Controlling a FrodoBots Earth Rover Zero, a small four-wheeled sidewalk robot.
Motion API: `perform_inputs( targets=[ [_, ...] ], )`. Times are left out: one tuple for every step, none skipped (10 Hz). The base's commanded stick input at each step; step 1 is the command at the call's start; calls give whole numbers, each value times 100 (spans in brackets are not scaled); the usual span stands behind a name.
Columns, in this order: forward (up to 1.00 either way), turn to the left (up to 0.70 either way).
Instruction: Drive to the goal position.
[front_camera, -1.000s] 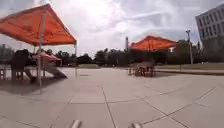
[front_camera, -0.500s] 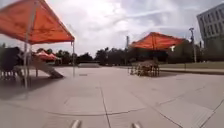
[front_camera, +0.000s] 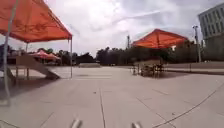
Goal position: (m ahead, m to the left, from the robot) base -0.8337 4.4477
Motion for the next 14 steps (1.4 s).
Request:
perform_inputs(
  targets=[
    [85,-2],
    [85,-2],
    [85,-2],
    [85,-2],
    [85,-2],
    [85,-2],
    [85,-2],
    [85,-2],
    [85,-2],
    [85,-2],
    [85,-2],
    [85,-2],
    [85,-2],
    [85,-2]
  ],
)
